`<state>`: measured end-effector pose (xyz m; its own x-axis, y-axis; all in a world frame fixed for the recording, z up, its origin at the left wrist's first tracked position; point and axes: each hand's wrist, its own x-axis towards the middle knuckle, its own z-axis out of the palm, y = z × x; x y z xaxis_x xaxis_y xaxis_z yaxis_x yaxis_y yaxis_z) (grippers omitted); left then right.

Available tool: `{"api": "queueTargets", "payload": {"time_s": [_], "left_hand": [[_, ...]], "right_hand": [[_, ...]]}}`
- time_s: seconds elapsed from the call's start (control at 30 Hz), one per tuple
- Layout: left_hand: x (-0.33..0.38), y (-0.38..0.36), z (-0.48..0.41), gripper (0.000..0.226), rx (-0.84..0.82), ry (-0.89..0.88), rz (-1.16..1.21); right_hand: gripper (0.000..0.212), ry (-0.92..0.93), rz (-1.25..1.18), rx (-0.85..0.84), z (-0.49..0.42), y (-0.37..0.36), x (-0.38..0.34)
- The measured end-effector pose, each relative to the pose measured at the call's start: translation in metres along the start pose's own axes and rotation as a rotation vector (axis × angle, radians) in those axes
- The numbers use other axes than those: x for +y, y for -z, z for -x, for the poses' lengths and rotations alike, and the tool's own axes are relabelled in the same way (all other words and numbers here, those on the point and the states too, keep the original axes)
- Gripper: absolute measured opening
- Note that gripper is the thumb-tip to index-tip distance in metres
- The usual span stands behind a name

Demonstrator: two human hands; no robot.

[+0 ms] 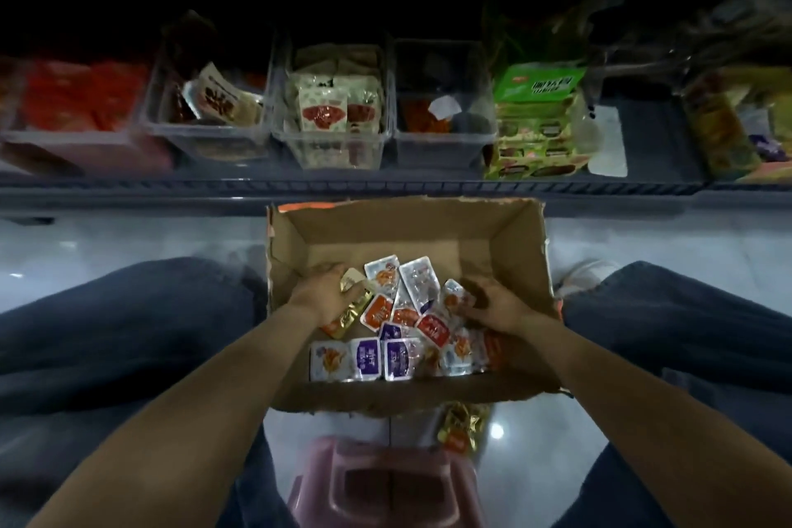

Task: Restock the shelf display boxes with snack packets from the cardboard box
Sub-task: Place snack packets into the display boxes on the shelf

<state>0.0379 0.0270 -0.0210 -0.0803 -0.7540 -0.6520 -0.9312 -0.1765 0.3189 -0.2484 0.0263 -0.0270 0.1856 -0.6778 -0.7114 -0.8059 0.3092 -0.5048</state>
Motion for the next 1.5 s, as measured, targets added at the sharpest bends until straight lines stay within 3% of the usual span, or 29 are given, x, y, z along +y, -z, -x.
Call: {"api": "queueTargets", "payload": {"time_s": [0.1,0.2,0.5,0.67,0.83,0.9,1.07,1.2,1.43,1.5], "left_hand": [[-0.005,-0.021,-0.015,0.053,-0.065,0.04,0.075],[-0.008,-0.04,-0.027,0.062,-0.119,0.078,0.172],[-0.004,-0.089,-0.041,0.052,-0.375,0.128,0.345],[0.006,-0.11,-0.046,0.051,-0.376,0.206,0.515],[0.008,-0.124,-0.047,0.062,-0.387,0.208,0.51],[0.006,-0.128,-0.046,0.054,-0.397,0.168,0.439],[0.002,-0.137,-0.043,0.03,-0.358,0.024,0.249],[0.006,-0.121,-0.04,0.015,-0.295,-0.025,0.349],[0.022,-0.06,-0.034,0.035,-0.102,0.019,0.759],[0.031,-0.042,-0.029,0.026,-0.053,0.011,0.835]], "right_hand": [[0.062,-0.053,-0.082,-0.004,-0.012,-0.011,0.014],[0.054,-0.122,-0.166,-0.003,-0.025,-0.02,0.03],[0.058,-0.3,-0.337,-0.157,-0.05,-0.051,0.065],[0.049,-0.286,-0.356,-0.192,-0.058,-0.064,0.066],[0.047,-0.208,-0.165,-0.158,-0.062,-0.087,0.068],[0.049,-0.167,-0.097,-0.172,-0.062,-0.099,0.065],[0.032,-0.011,0.221,-0.148,-0.058,-0.114,0.067],[0.019,-0.026,-0.05,-0.164,-0.052,-0.11,0.058],[0.011,0.065,-0.444,-0.108,-0.044,-0.065,0.011],[0.013,0.084,-0.544,-0.109,-0.036,-0.05,-0.005]]}}
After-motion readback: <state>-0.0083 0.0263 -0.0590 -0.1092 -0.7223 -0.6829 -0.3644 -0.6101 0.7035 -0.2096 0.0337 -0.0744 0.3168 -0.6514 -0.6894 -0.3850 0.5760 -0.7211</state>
